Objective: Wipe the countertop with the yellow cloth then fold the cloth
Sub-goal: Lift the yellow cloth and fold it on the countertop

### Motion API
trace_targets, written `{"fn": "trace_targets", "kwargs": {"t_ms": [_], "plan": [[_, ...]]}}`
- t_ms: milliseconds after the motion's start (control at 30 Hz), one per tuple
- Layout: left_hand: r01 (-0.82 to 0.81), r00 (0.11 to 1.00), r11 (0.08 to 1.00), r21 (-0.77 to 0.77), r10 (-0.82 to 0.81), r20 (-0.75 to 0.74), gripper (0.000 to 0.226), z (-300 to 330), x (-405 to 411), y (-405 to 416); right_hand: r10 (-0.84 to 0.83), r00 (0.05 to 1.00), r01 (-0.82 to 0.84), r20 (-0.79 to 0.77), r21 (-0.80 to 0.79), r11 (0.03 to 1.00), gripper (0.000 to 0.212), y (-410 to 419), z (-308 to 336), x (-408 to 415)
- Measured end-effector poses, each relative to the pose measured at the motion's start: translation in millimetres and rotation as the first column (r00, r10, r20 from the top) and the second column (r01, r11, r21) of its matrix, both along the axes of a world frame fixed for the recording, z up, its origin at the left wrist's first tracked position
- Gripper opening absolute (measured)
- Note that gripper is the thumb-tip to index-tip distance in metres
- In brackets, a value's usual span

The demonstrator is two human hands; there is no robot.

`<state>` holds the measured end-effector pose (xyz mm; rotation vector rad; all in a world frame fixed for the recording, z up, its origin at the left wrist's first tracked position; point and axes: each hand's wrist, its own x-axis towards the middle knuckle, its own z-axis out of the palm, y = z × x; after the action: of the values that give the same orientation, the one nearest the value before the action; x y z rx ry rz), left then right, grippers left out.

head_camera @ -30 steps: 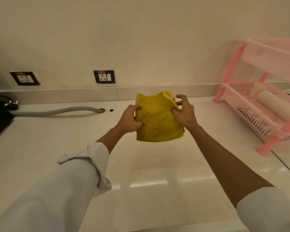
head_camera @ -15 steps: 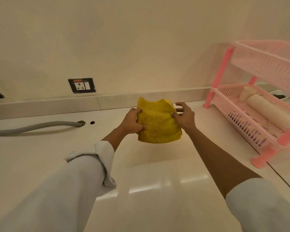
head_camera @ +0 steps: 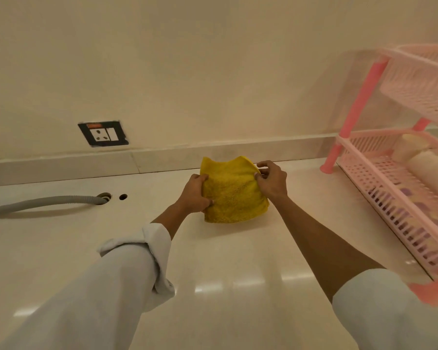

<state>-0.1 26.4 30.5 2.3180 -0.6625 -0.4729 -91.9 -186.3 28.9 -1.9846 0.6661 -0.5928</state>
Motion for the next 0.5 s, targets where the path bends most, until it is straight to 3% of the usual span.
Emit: {"fn": "trace_targets", "kwargs": {"t_ms": [267,500], "plan": [[0.029,0.999,0.998,0.058,-0.027,-0.035,0.091,-22.3,38.4,-22.1,-0.005,1.000,0.005,-0.024,-0.001,1.000,0.015,-19.8,-22.5,37.9],[0.066,0.998,0.980,0.188,-0.068,0.004,0.086,-42.5,57.1,-35.8,-0.027,0.996,0.017,-0.083,-0.117,0.993,0.011,-27.5,-48.4,54.9]]}}
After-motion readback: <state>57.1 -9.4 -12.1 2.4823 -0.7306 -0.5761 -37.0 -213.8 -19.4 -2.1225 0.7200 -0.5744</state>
